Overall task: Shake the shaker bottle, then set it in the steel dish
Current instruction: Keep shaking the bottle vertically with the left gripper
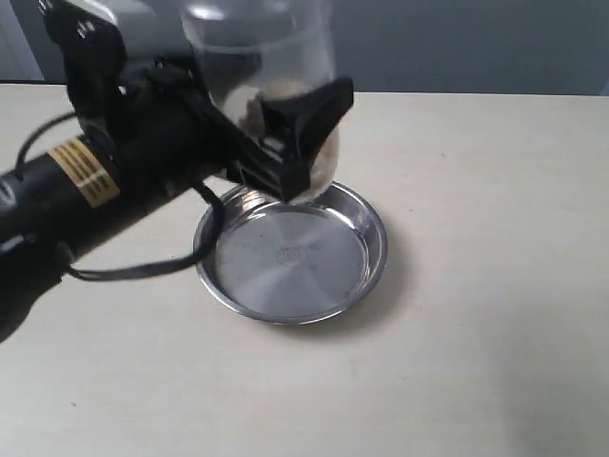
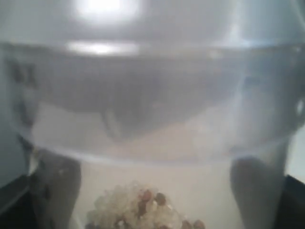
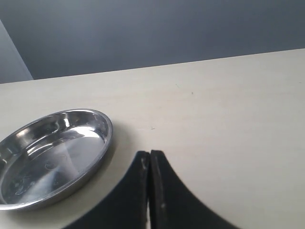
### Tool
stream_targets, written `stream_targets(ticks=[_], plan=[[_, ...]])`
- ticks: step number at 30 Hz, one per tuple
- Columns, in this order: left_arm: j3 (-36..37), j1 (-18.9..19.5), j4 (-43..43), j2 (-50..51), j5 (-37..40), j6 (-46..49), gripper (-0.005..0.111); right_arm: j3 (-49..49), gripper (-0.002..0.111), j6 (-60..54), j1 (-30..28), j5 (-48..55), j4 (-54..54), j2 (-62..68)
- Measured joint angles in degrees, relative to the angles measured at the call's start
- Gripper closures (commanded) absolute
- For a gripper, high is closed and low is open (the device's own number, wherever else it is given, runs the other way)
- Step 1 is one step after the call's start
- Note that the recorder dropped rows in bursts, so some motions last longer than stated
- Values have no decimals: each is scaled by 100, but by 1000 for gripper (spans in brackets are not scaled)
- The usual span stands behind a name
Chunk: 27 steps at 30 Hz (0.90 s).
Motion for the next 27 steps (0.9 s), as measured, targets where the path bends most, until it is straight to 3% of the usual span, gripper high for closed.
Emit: stream_targets(ticks=[4, 6, 9, 11, 12, 15, 16, 18, 19, 21, 22, 25, 27], plan=[[-35, -4, -89, 269, 328, 32, 107, 0, 109, 0, 0, 0, 0, 0], [132, -4, 265, 772, 953, -208, 107, 0, 109, 0, 0, 0, 0, 0], [-66, -4, 551, 514, 667, -293, 107, 0, 109, 0, 0, 0, 0, 0], [-243, 19, -348, 381, 533, 431, 107, 0, 109, 0, 0, 0, 0, 0], [-255, 58, -959, 480, 851, 645, 107, 0, 109, 0, 0, 0, 0, 0], [-208, -218, 304, 645, 1431, 128, 107, 0, 109, 0, 0, 0, 0, 0], [-208, -245, -141, 645, 1442, 575, 107, 0, 109, 0, 0, 0, 0, 0], [-208, -51, -2066, 645, 1237, 1405, 107, 0, 109, 0, 0, 0, 0, 0], [-208, -5, -2132, 633, 1164, 1305, 107, 0, 109, 0, 0, 0, 0, 0], [-208, -158, -220, 555, 1202, 598, 107, 0, 109, 0, 0, 0, 0, 0], [-218, -193, -33, 530, 1223, 569, 107, 0, 109, 0, 0, 0, 0, 0], [-218, -103, -1368, 530, 1281, 1050, 107, 0, 109, 0, 0, 0, 0, 0], [-218, -24, -1502, 530, 1308, 1043, 107, 0, 109, 0, 0, 0, 0, 0]])
